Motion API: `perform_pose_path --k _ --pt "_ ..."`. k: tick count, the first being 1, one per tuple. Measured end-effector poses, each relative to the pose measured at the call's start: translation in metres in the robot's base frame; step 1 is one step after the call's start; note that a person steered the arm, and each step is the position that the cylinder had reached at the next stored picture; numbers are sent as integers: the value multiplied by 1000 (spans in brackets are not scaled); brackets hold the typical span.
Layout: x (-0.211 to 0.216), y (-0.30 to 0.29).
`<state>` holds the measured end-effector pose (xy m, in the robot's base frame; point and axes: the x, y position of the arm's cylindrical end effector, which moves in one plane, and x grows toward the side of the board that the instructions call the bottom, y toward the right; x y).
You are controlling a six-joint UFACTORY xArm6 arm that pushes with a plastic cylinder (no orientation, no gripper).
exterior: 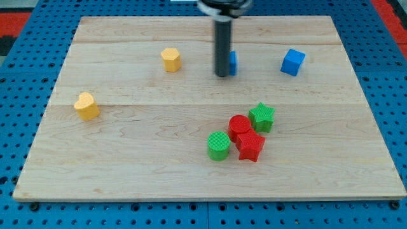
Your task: Move yellow hexagon to the center
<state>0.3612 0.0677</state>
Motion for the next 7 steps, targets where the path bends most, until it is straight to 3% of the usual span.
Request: perform_pose_path --k 1,2,3,5,6,7 --pt "-12 19" --pt "-12 -41" --pt "-31 -63" --pt "-35 47" --pt "-31 26" --pt "1 -70"
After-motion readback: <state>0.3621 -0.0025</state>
